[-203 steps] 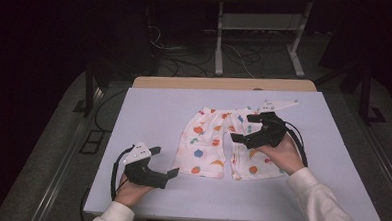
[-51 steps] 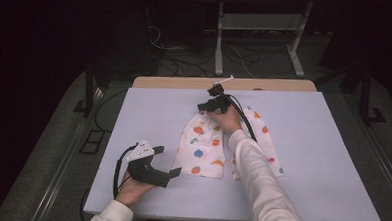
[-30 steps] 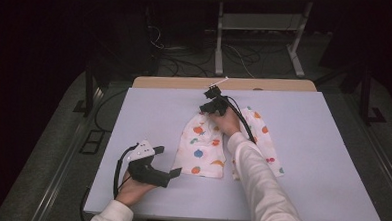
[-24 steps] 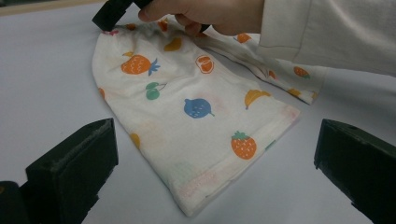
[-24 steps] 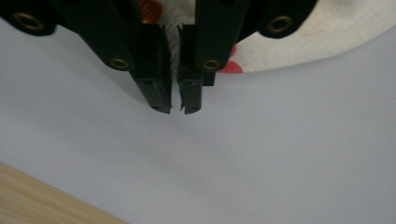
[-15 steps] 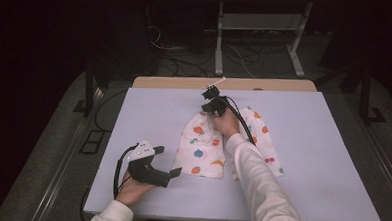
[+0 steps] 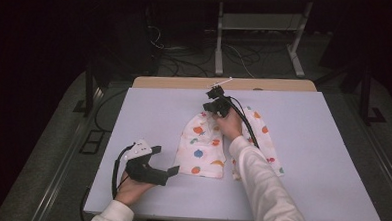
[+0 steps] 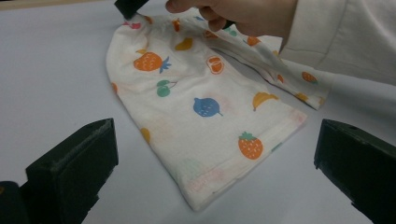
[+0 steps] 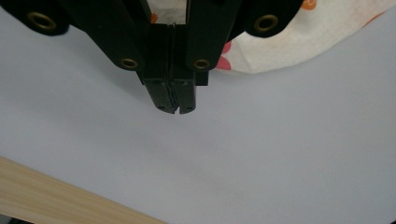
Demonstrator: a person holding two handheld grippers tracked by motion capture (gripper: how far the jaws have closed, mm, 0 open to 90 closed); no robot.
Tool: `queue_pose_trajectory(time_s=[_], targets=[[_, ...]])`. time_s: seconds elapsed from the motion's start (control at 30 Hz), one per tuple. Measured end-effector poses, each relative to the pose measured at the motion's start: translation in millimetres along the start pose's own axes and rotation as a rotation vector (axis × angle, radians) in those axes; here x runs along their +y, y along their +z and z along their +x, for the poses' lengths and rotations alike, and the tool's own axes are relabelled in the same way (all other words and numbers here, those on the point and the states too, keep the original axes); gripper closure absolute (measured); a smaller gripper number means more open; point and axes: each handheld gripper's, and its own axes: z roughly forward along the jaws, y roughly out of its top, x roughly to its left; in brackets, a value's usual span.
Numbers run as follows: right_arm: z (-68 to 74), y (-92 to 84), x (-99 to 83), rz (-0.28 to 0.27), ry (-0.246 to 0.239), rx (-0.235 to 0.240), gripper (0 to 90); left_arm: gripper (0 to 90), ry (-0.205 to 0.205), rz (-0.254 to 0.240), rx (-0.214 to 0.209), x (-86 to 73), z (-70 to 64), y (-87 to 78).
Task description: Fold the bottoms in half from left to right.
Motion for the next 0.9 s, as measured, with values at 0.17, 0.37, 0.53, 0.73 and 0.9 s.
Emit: queue_pose_trajectory(time_s=[0.17, 0.37, 0.53, 0.73, 0.9], targets=[[-0.5, -5.5, -2.6, -0.022, 0.009, 0.003, 87.7, 0.0, 0.002, 0.024, 0.018, 7.9, 0.3, 1.6], [1.8, -9.4, -3.6, -0.042, 0.004, 0.002, 87.7, 1.8, -0.005, 0.063, 0.023, 17.0, 4.9, 5.6], [3.3, -10.9, -5.5, -0.058, 0.011, 0.001, 87.7, 1.8, -0.031, 0.092, 0.031, 20.8, 9.1, 8.8], [2.9, -11.7, -10.2, -0.075, 0.017, 0.002, 87.7, 1.9, -0.072, 0.14, 0.042, 18.6, 14.7, 15.0], [2.8, -12.0, -13.9, -0.082, 0.021, 0.0, 87.7, 4.3, -0.1, 0.169, 0.038, 15.7, 15.8, 18.3]])
